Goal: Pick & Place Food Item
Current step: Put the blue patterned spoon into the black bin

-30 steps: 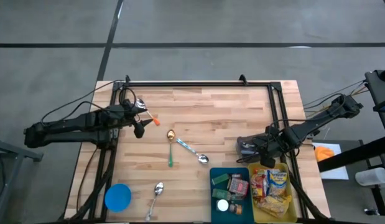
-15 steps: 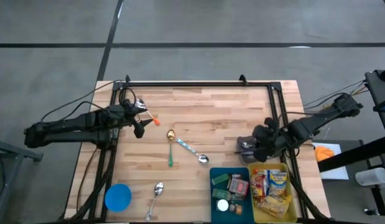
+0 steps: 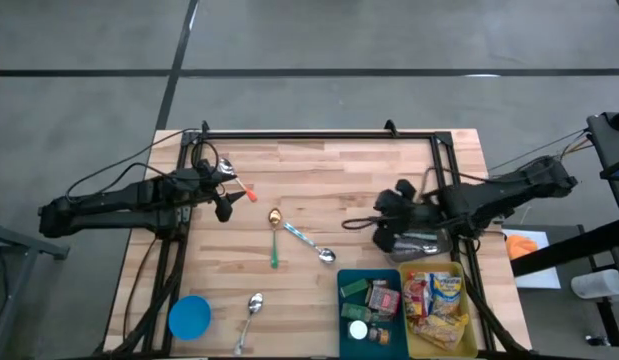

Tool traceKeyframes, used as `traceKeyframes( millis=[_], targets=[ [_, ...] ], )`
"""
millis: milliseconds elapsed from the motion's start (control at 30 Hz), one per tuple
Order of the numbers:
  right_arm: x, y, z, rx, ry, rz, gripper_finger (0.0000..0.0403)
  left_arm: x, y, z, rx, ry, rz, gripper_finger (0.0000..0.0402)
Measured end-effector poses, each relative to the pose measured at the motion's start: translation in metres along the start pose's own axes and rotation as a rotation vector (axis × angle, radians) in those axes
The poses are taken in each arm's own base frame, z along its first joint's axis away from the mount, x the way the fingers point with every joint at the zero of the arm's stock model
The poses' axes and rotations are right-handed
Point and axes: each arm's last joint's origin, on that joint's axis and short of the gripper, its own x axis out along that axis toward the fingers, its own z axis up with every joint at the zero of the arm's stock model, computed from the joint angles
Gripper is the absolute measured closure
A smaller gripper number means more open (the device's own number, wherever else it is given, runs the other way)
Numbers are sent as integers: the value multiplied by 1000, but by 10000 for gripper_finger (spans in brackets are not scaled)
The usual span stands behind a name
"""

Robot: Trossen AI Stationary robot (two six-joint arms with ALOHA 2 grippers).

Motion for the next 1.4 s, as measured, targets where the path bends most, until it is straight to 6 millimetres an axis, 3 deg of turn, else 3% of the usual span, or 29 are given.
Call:
traceKeyframes(
  millis=[300,500,800,1167,1400],
  targets=[
    [59,39,21,-36,139,-35,260,0,0,0,0,0,0,103],
    [95,64,25,-76,233,-19,260,0,0,0,0,0,0,103],
    [134,94,37,-94,208,11,260,0,0,0,0,1,0,103],
    [168,102,47,-2,214,76,256,0,0,0,0,0,0,103],
    [198,97,40,-3,321,102,214,0,0,0,0,0,0,103]
  ],
)
